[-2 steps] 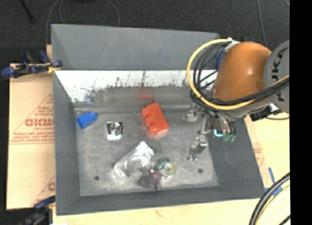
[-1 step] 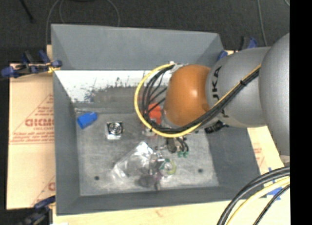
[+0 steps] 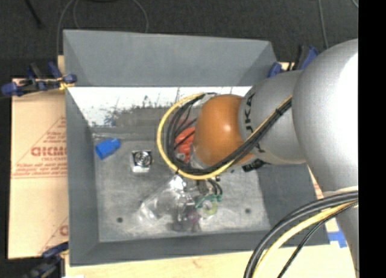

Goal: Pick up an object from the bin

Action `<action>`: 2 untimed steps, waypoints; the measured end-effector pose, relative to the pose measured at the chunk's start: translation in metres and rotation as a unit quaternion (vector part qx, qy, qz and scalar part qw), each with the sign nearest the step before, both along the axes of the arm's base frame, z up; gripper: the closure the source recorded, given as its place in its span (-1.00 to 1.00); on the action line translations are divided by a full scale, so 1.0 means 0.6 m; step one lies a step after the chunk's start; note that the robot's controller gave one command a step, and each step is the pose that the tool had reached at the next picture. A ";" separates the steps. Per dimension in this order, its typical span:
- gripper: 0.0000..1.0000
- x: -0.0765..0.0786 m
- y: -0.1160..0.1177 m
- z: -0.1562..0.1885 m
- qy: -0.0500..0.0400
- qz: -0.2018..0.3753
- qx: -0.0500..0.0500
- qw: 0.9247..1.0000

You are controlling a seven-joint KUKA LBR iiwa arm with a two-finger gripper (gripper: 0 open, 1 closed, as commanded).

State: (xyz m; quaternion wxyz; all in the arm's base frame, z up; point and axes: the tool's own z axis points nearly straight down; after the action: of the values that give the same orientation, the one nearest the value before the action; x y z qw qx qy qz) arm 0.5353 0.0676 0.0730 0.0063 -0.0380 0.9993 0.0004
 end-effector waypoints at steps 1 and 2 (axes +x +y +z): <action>-1.00 0.054 0.052 0.000 0.003 -0.059 0.000 0.998; -1.00 0.069 0.090 0.001 0.000 0.064 -0.003 0.998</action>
Offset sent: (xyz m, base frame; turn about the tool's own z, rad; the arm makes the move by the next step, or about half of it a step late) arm 0.0300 0.0314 -0.0030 0.1217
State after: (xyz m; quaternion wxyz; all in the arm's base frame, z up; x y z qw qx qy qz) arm 0.5765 0.1217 0.0739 0.0059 -0.1020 0.9948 -0.0022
